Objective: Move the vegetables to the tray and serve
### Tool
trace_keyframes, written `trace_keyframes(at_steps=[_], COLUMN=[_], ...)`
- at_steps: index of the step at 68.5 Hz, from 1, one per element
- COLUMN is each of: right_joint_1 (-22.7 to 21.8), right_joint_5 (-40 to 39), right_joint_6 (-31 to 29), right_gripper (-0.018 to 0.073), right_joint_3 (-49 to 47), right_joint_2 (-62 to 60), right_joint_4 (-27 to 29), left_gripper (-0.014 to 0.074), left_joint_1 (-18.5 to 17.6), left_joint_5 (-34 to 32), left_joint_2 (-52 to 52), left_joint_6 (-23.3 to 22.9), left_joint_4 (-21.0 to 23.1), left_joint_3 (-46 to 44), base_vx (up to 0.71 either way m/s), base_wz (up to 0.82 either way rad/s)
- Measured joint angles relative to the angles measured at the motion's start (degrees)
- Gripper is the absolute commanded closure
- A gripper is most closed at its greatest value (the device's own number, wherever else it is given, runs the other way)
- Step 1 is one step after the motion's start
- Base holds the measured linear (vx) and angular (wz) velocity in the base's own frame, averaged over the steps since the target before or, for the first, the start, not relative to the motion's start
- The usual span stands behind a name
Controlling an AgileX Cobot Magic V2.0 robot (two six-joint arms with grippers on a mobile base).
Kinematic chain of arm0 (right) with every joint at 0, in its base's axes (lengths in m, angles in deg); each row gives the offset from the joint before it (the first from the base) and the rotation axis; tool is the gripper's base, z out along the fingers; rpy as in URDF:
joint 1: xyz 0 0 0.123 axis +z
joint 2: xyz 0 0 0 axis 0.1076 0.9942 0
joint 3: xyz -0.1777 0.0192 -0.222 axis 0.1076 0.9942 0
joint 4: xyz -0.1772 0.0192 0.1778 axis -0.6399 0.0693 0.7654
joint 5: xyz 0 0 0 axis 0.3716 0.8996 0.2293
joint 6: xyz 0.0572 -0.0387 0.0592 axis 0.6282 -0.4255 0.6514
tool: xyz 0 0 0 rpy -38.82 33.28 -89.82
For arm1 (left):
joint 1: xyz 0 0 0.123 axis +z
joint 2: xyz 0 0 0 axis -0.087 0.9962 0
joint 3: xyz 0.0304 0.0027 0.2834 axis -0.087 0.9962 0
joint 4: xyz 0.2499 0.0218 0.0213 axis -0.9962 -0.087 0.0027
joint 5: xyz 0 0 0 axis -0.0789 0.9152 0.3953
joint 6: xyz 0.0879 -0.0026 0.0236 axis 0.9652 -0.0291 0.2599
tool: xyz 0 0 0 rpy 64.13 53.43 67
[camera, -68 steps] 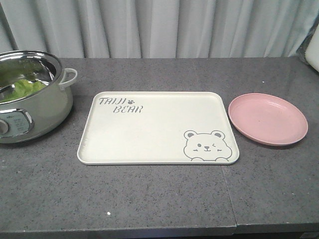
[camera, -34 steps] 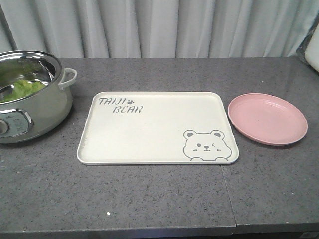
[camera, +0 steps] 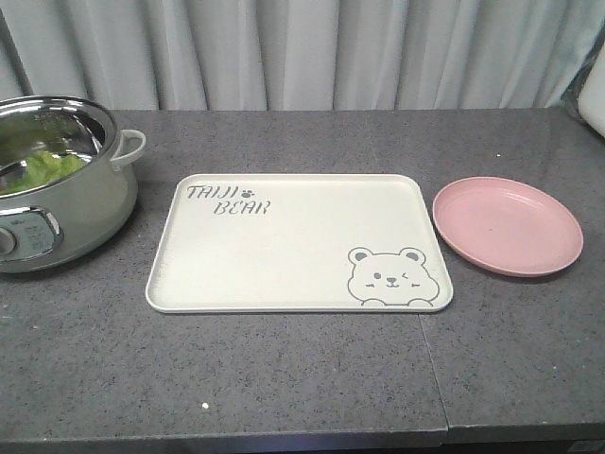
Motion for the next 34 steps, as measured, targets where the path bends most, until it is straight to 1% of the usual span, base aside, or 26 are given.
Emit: trace_keyframes(at_steps=[8,14,26,34], right_joint_1=[0.00,0.00,0.00,0.00], right_joint_5=[-0.86,-4.45,-12.79,-14.80], right_joint_6=[0.07,1.67,5.47,9.38], right_gripper=[0.0562,0.0562,0.0562,0.0562], right_joint_3=[0.00,0.00,0.00,0.00], right_joint_2=[0.00,0.00,0.00,0.00], right_joint_4=[0.00,0.00,0.02,0.02], left_gripper=[0.0602,0.0602,0.0602,0.0602], left_joint_1=[0.00,0.00,0.00,0.00], left_joint_5=[-0.06,-1.86,-10.04,-17.46], left_joint_2=[0.00,0.00,0.00,0.00], left_joint_6=[0.00,0.00,-1.07,-1.11], left_joint_4=[0.00,0.00,0.05,0.05], left_joint_3=[0.00,0.00,0.00,0.00], base_vx=[0.00,0.00,0.00,0.00], base_wz=[0.00,0.00,0.00,0.00])
